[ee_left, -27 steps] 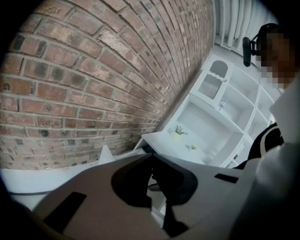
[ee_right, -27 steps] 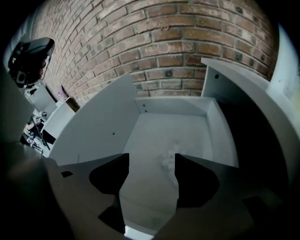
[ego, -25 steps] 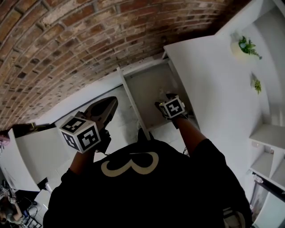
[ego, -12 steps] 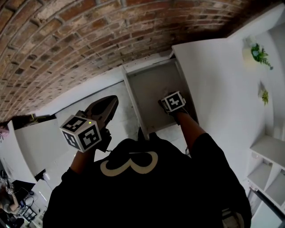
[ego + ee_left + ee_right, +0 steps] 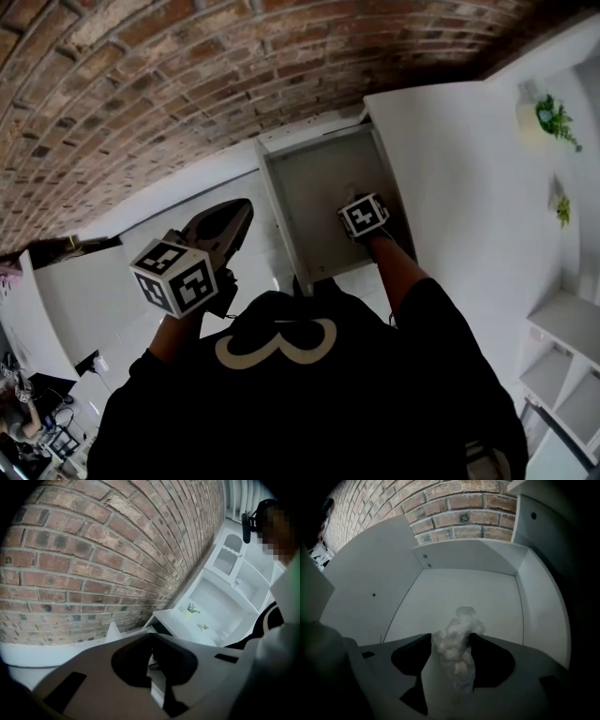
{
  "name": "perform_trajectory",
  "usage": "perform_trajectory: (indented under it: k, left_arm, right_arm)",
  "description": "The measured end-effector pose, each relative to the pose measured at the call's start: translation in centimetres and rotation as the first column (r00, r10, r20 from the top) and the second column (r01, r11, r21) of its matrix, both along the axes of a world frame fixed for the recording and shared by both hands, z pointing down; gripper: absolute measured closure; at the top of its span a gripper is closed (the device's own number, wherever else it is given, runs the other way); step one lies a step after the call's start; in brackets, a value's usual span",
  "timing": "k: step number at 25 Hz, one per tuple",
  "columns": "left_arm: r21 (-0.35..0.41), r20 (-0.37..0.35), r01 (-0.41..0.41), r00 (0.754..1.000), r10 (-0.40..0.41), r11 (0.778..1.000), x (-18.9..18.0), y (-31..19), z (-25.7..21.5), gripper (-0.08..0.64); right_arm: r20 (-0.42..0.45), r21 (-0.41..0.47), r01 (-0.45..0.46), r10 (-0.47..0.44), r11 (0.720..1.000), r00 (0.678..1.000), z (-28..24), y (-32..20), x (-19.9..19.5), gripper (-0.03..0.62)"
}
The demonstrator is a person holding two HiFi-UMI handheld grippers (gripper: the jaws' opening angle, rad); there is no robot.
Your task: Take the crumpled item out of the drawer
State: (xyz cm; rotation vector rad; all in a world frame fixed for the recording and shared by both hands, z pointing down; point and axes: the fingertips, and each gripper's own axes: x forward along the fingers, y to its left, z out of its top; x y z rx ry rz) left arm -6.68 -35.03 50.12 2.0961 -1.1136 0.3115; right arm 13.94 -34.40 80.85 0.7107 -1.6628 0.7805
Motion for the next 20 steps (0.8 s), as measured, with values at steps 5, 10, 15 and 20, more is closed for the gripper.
perform_trajectory:
  k: [5,10,15,20]
  left_arm:
    - [-0.009,-0.001,-0.022,1.0,0.022,1.0,0.7,-0.2,0.1,0.557]
    - [-0.009,0.001,-0.034,0.999,0.034,0.999,0.9,-0.5,0.1,0.557]
    - [-0.014,-0.003,-0.05,0.999,0.05,0.999,1.0,-0.7,0.2,0.557]
    - [-0.004,-0.021,-0.068,0.997,0.068,0.998,1.3,-0.8,-0.2,0.557]
  right_arm:
    - [-0.016,0.055,0.045,-0.044,0.997,0.999,0.0,-0.8,-0.2,0.356]
    - [-0.003,0.069,0.091,-0.091,0.994,0.996,0.3,-0.8,-0.8,0.399]
    - [0.01,0.101,0.088,-0.09,0.991,0.996,-0.4,-1.0,-1.1,0.425]
    - [0.074,0.119,0.048,-0.057,0.992,0.996,-2.7,-0.8,-1.8,0.425]
